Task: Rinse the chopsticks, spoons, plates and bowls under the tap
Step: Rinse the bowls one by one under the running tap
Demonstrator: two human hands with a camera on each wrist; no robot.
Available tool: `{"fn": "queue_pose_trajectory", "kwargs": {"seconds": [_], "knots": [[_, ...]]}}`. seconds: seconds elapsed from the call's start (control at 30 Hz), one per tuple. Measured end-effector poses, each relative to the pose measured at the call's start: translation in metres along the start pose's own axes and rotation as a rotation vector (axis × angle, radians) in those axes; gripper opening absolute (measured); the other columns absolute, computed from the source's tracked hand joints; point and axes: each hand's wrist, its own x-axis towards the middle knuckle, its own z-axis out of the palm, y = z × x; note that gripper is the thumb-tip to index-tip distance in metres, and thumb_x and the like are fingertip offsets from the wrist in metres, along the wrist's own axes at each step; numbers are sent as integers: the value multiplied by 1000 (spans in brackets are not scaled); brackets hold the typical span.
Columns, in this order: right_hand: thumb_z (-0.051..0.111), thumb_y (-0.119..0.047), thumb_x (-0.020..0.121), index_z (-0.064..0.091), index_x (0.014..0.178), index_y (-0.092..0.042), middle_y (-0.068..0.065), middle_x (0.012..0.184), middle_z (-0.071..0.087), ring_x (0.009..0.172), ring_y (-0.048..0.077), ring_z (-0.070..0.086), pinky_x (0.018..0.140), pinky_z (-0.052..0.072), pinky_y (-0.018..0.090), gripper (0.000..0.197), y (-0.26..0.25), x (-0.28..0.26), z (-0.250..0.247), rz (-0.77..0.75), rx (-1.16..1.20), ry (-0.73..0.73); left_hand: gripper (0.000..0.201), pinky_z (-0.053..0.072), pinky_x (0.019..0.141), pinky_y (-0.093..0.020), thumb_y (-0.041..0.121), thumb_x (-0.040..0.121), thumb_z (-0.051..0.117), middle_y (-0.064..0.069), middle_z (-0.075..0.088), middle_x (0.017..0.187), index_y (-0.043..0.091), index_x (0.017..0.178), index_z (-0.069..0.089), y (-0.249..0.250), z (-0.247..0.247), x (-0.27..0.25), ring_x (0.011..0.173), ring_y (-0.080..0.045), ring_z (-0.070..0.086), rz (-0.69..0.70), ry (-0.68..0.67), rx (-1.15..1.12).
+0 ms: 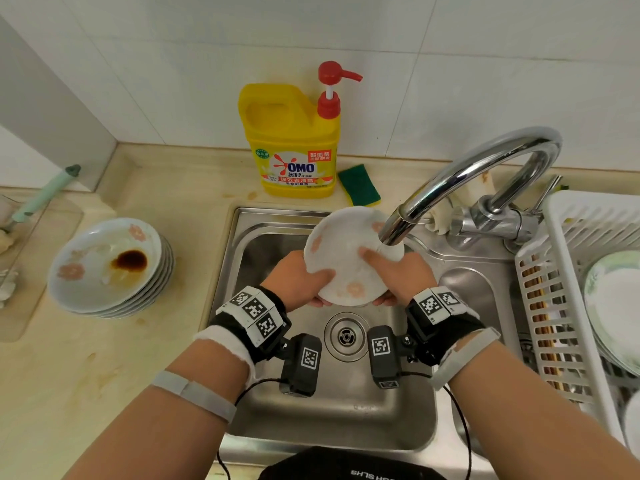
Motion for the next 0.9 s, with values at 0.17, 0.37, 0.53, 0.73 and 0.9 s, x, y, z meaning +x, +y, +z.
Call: {"fn": "queue_pose_trajectory", "kwargs": {"seconds": [0.17,0.37,0.53,0.73,0.9], "knots": [[64,-68,86,66,90,-12,12,64,74,55,29,74,63,63,41,56,-4,-3,-4,-14,-24,-4,28,62,62,-29,17,98,57,-10,75,91,9,125,60,-1,-4,4,68,-19,75,29,13,136],[66,-46,95,69,103,-13,7,75,77,64,25,76,63,60,35,35,16,0,-1,-108,3,-98,31,64,66,-35,21,99,57,-11,73,99,8,127,61,-8,-5,6,69,-19,75,25,50,131],[53,-58,99,70,88,-6,11,68,75,64,27,76,56,55,31,55,12,-10,-4,-138,66,-79,24,62,62,-31,17,99,55,-10,74,91,10,122,60,-9,-10,3,67,-20,75,12,56,116],[49,-45,104,69,94,-10,9,67,75,62,24,75,59,58,30,42,13,-7,-3,-179,-48,-85,23,60,59,-27,18,99,54,-4,72,90,13,120,61,-10,-12,3,64,-16,74,21,90,163],[60,-16,100,61,108,-15,9,95,74,71,23,74,69,59,37,8,25,2,3,-91,114,-186,20,62,69,-36,24,100,51,-7,70,100,18,117,58,-13,-14,5,76,-23,72,52,164,335]]}}
